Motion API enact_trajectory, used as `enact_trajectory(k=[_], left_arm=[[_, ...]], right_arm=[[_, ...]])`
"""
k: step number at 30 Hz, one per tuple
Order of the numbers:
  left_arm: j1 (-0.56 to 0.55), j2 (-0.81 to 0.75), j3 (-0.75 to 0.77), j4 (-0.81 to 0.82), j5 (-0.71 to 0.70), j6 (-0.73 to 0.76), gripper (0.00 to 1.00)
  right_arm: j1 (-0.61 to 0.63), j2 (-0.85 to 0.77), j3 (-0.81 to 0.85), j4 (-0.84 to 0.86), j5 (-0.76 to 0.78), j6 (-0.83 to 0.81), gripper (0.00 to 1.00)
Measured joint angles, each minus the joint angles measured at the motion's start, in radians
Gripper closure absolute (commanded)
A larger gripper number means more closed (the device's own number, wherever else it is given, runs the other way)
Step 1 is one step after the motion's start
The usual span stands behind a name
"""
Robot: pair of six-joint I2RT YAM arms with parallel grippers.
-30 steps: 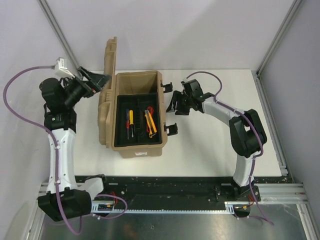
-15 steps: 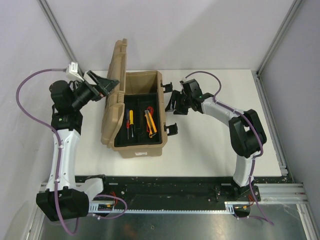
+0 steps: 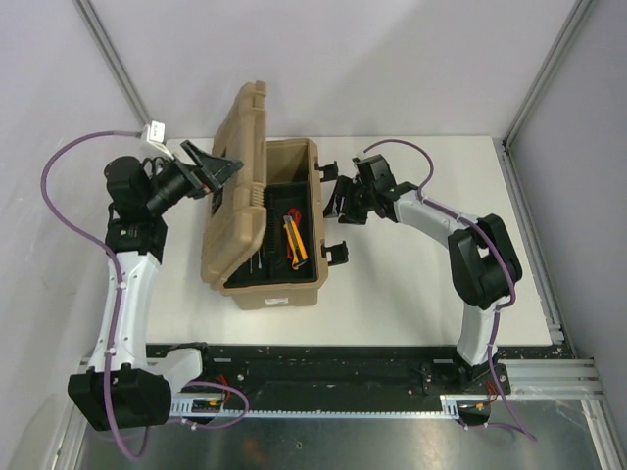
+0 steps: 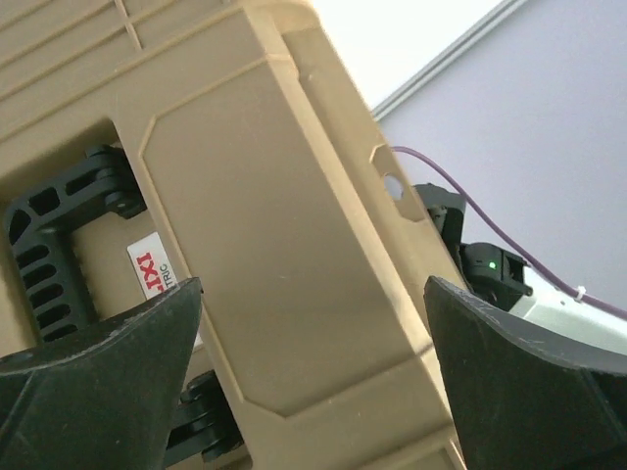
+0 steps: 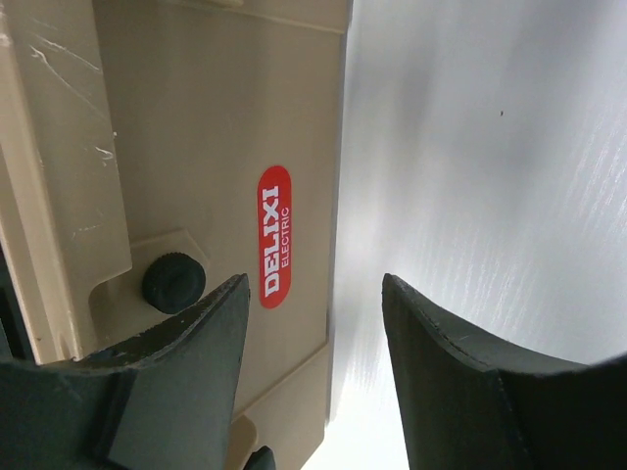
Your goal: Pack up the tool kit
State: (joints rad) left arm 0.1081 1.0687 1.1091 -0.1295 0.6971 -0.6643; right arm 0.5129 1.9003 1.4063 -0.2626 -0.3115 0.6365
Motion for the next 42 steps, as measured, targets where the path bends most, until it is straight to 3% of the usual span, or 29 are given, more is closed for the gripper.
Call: enact_trajectory(k=[11, 20, 30, 36, 42], left_arm=[[-0.044, 0.040, 0.040, 0.000, 0.011, 0.060, 0.01], [-0.045, 0.042, 0.002, -0.004, -0.063, 0.124, 0.01], [-0.046, -0.053, -0.178, -0.169, -0.302, 0.203, 0.01], [-0.054, -0.163, -0.258, -0.228, -0.328, 0.241, 0.04], [-0.195, -0.261, -0.246, -0.247, -0.345, 0.311, 0.08]], right_arm=[[0.002, 0.000, 0.000, 0.008, 0.000, 0.024, 0.39], [0.002, -0.011, -0.013, 0.010, 0.008, 0.026, 0.37], [-0.061, -0.273, -0.300, 0.092, -0.016, 0.090, 0.34], [-0.086, -0.406, -0.426, 0.122, -0.020, 0.124, 0.35], [-0.085, -0.432, -0.513, 0.117, -0.021, 0.148, 0.36]])
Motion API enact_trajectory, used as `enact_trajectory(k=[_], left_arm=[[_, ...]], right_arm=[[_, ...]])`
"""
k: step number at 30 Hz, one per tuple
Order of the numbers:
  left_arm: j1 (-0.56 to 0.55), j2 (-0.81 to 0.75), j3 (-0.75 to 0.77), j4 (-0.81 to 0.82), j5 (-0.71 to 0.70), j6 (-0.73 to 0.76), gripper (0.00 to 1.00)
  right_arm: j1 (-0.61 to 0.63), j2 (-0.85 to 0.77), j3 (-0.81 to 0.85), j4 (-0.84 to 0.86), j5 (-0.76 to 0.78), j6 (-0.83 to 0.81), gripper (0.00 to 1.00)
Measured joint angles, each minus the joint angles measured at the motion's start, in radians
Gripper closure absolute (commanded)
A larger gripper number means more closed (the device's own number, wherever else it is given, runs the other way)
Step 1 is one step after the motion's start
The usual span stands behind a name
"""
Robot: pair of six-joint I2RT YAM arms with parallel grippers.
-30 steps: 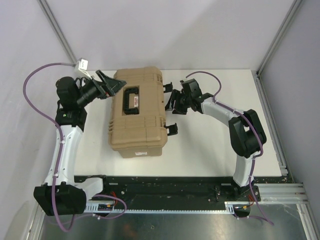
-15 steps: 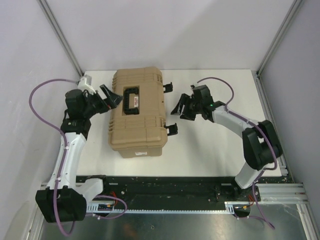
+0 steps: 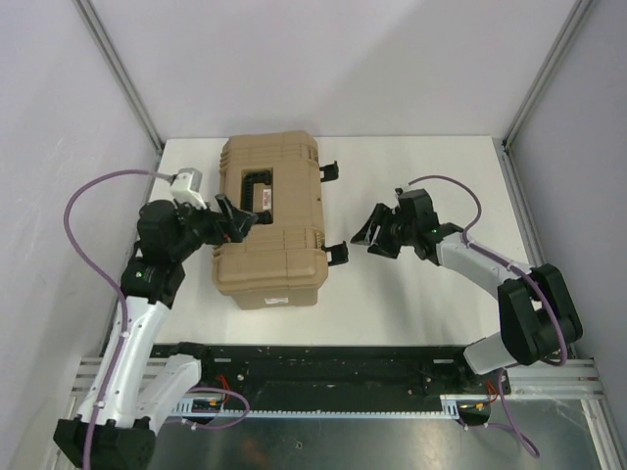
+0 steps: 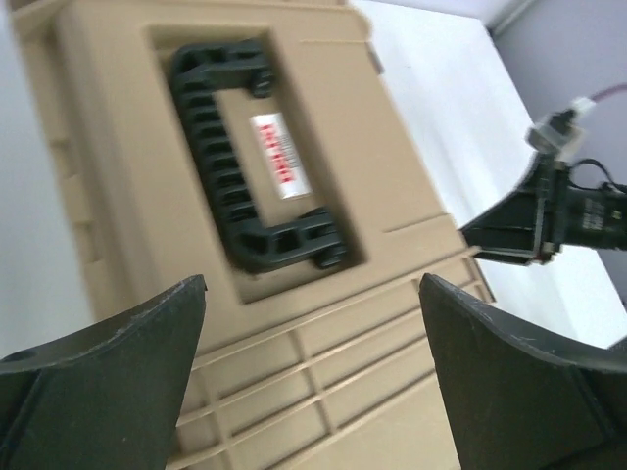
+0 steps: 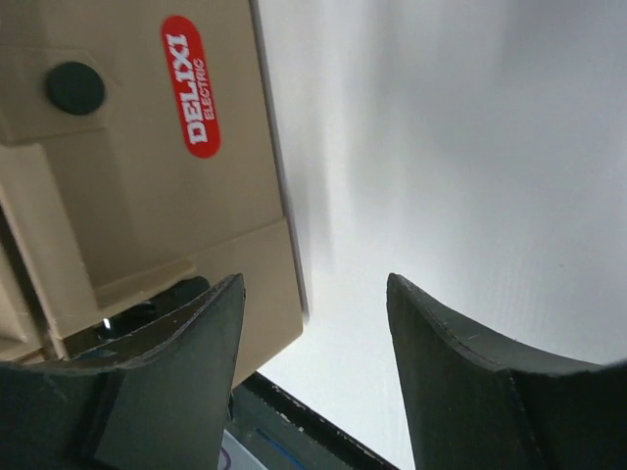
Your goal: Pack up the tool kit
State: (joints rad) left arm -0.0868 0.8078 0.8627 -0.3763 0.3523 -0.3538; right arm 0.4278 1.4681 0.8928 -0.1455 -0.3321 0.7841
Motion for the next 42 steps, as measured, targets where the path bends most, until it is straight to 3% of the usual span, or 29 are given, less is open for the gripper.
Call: enact_trajectory(k=[6, 13, 21, 31, 42], left_arm=[[-0.218, 0.085, 0.089, 0.038, -0.077, 0.048, 0.20], [-0.366, 0.197, 0.098, 0.043, -0.161, 0.076, 0.22], [-0.439, 0.148, 0.017, 0.071, -0.250, 0.127, 0.25], [-0.544, 0.171, -0.030, 0.146, -0.442, 0.172, 0.36], [-0.606, 0.137, -0.116, 0.259, -0.566, 0.177, 0.43]], right_arm=[[0.016, -0.037, -0.049, 0.003, -0.025, 0.016, 0.36], [0.109, -0.119, -0.114, 0.068, -0.039, 0.064, 0.37], [0.241, -0.118, -0.143, 0.170, 0.000, 0.111, 0.37], [0.279, -0.132, -0.170, 0.198, 0.085, 0.146, 0.37], [0.306, -0.299, -0.175, 0.158, 0.257, 0.146, 0.37]])
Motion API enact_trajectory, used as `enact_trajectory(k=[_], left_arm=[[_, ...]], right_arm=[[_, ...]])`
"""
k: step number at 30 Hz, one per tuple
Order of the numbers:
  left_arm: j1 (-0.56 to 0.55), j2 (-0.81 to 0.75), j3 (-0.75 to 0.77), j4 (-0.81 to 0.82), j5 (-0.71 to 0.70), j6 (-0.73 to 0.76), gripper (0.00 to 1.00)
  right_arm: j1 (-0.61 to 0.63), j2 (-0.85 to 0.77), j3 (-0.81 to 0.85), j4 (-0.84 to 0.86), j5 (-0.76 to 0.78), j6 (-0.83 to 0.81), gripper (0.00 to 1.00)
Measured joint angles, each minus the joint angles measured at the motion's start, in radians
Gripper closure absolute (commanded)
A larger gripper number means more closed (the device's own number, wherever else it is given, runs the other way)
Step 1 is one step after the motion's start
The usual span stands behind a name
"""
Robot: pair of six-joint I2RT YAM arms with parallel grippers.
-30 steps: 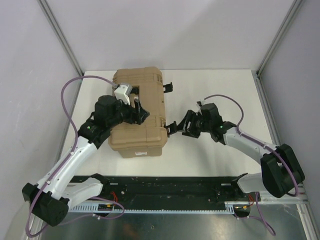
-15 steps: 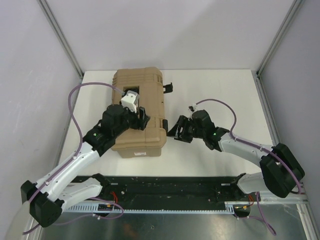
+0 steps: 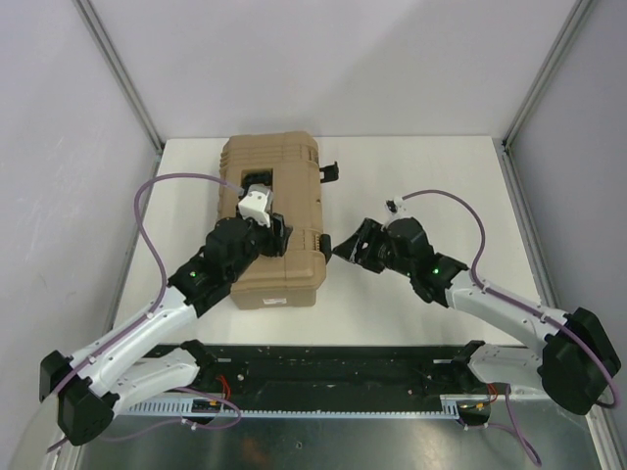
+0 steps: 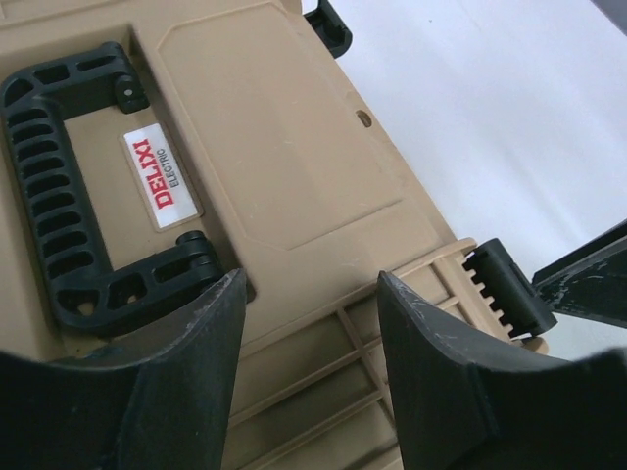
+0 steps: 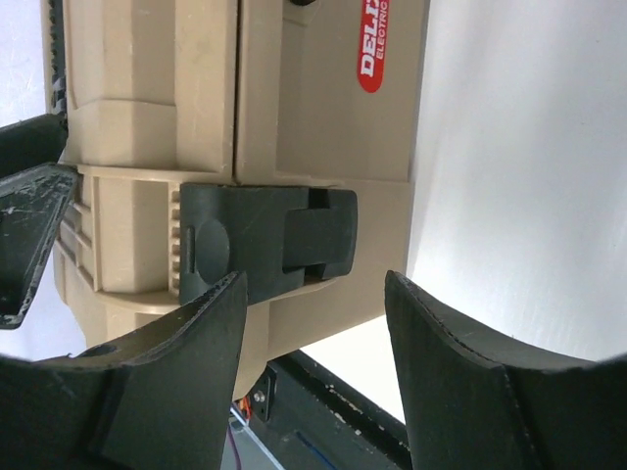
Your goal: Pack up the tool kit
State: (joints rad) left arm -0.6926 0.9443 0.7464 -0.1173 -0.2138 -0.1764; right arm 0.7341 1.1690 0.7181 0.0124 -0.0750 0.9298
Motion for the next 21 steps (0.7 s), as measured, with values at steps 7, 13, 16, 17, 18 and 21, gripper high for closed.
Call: enact_trajectory(k=[7, 13, 16, 17, 18, 21], left_arm=[[-0.021, 0.037, 0.007, 0.015, -0.050, -0.047, 0.46], [-0.035, 0.074, 0.010, 0.041, -0.118, -0.077, 0.49], [-0.050, 0.086, 0.010, 0.052, -0.160, -0.095, 0.51], [-0.053, 0.090, 0.010, 0.055, -0.171, -0.102, 0.51], [-0.055, 0.093, 0.010, 0.057, -0.178, -0.106, 0.52], [-0.058, 0.098, 0.010, 0.062, -0.199, -0.122, 0.53]], right_arm=[[0.000, 0.025, 0.000, 0.036, -0.005, -0.004, 0.37], [-0.012, 0.078, -0.001, 0.099, -0.017, -0.009, 0.38], [-0.016, 0.094, -0.002, 0.119, -0.020, -0.009, 0.38], [-0.017, 0.098, -0.002, 0.125, -0.020, -0.008, 0.38], [-0.018, 0.101, -0.003, 0.129, -0.020, -0.008, 0.38], [-0.022, 0.102, -0.010, 0.140, -0.025, -0.005, 0.34]])
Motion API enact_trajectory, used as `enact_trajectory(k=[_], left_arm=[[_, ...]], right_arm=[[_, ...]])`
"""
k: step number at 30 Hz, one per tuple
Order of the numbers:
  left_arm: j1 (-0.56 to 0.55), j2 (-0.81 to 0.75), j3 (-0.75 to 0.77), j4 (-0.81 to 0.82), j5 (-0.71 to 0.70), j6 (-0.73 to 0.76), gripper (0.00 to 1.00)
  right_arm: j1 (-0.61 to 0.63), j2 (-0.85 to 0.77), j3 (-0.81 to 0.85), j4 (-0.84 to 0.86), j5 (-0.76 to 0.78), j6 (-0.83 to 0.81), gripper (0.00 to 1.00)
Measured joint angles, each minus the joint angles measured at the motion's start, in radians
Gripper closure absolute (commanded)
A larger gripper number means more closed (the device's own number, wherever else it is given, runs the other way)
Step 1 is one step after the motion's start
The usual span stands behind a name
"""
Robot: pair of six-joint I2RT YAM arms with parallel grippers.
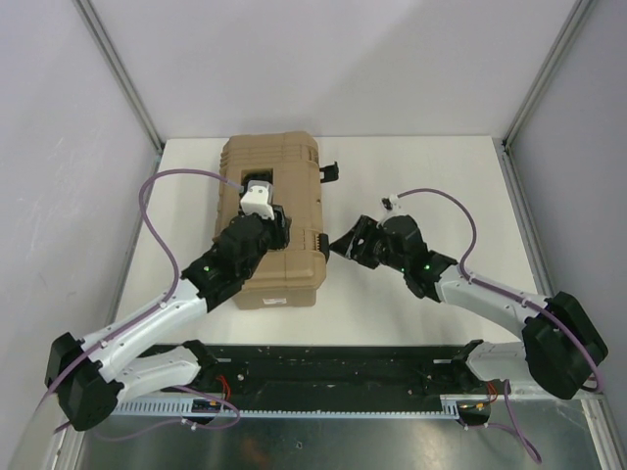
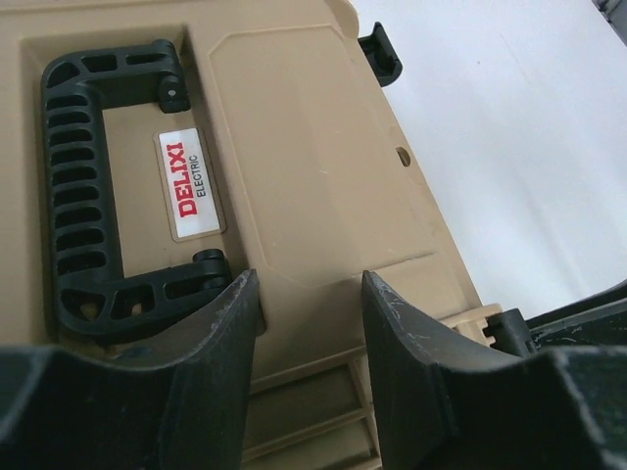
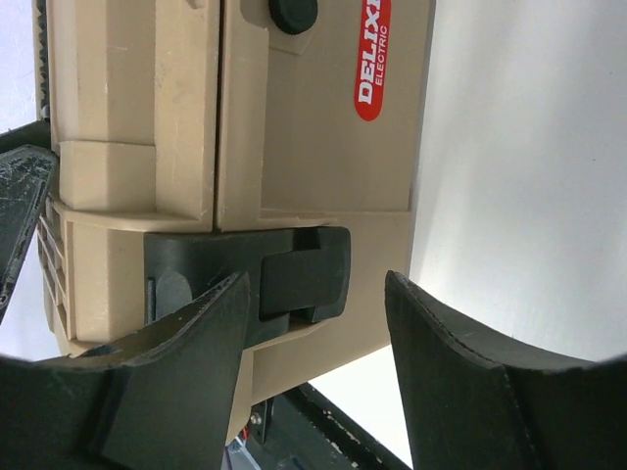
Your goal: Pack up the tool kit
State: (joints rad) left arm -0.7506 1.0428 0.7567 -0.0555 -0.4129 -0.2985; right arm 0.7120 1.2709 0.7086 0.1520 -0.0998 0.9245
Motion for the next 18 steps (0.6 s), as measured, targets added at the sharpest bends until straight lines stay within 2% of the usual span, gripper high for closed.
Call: enact_trajectory(k=[3, 6, 10, 18], left_arm=[[0.000, 0.010, 0.000, 0.008, -0.015, -0.013, 0.53], [-0.001, 0.020, 0.003, 0.014, -0.029, -0.024, 0.53], [-0.001, 0.028, 0.008, 0.014, -0.032, -0.032, 0.53], [-0.001, 0.049, 0.021, 0.014, -0.050, -0.039, 0.53]], right_arm=[[-0.017, -0.002, -0.023, 0.034, -0.014, 0.033, 0.21], [-0.047, -0.003, -0.076, 0.126, -0.044, 0.113, 0.14], [-0.061, 0.055, -0.160, 0.350, -0.078, 0.251, 0.11], [-0.044, 0.423, -0.217, 0.921, -0.040, 0.572, 0.11]])
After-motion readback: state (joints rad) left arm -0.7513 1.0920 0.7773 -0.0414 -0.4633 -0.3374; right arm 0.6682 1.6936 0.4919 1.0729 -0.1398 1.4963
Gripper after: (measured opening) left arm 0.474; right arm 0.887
